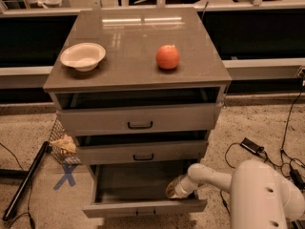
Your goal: Open bottom drawer
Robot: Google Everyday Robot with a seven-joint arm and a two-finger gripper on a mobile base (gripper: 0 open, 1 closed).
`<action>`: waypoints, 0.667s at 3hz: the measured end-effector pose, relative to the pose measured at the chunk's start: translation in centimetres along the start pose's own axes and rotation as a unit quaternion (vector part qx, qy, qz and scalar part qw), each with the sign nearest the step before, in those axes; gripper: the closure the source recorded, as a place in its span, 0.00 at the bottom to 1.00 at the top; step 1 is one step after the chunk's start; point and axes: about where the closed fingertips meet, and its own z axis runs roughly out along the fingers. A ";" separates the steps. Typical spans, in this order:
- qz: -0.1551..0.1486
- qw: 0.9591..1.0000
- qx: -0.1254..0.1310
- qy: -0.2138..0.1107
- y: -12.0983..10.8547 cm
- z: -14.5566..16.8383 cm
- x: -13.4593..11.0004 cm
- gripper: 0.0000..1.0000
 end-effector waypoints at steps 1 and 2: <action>0.001 1.000 -0.009 -0.008 -0.3 0.7 0.3 1.00; 0.001 1.000 -0.019 -0.013 -0.9 1.8 0.4 1.00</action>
Offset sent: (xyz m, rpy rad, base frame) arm 0.0247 0.0110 -0.0227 0.0216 0.0495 0.0301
